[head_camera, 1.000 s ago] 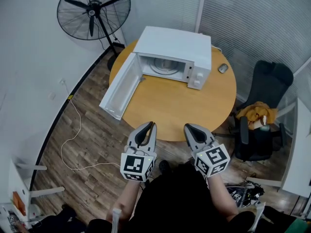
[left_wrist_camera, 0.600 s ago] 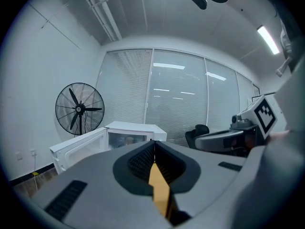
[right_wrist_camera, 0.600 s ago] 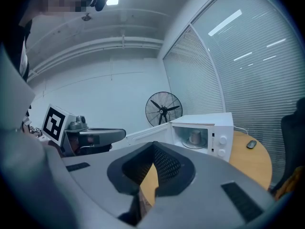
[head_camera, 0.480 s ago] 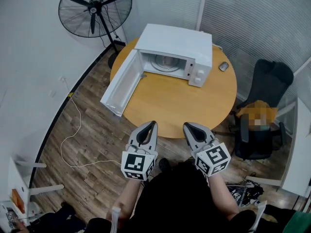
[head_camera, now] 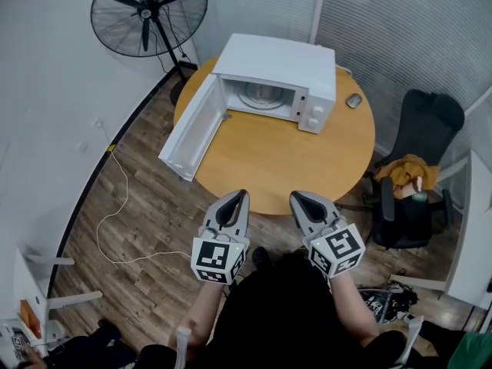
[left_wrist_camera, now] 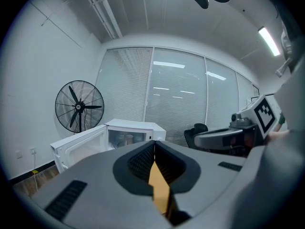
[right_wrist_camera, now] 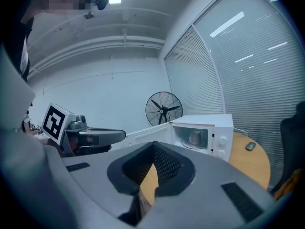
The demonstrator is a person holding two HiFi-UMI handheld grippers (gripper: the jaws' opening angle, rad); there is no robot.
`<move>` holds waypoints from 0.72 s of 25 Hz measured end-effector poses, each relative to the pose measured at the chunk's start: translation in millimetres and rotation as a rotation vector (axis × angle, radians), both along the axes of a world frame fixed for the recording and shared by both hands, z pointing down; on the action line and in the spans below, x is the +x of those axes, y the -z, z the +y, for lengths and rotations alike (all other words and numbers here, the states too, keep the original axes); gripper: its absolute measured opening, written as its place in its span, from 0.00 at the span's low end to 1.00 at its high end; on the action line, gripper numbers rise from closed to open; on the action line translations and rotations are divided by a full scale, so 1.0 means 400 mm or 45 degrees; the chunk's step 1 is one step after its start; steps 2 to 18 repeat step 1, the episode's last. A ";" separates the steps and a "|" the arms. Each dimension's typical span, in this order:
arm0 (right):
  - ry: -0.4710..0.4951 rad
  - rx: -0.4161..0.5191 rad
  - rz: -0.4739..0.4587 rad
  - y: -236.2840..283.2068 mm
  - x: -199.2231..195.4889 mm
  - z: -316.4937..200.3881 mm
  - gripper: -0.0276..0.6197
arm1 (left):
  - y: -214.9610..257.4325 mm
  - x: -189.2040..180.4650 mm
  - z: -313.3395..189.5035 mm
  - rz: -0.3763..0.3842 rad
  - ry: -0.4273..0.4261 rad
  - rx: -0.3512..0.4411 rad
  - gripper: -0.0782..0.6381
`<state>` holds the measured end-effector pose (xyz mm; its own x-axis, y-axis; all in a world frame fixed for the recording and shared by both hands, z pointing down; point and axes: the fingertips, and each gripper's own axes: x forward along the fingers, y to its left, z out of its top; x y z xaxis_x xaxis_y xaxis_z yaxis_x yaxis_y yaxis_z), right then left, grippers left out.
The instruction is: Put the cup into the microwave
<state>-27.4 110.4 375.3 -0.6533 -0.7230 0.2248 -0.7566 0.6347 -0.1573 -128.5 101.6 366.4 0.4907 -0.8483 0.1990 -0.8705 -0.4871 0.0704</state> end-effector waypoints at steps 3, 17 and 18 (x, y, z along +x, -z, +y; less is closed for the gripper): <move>0.000 0.002 0.001 -0.002 0.000 -0.001 0.05 | -0.002 0.000 -0.001 0.001 -0.001 -0.001 0.10; 0.000 0.002 0.001 -0.002 0.000 -0.001 0.05 | -0.002 0.000 -0.001 0.001 -0.001 -0.001 0.10; 0.000 0.002 0.001 -0.002 0.000 -0.001 0.05 | -0.002 0.000 -0.001 0.001 -0.001 -0.001 0.10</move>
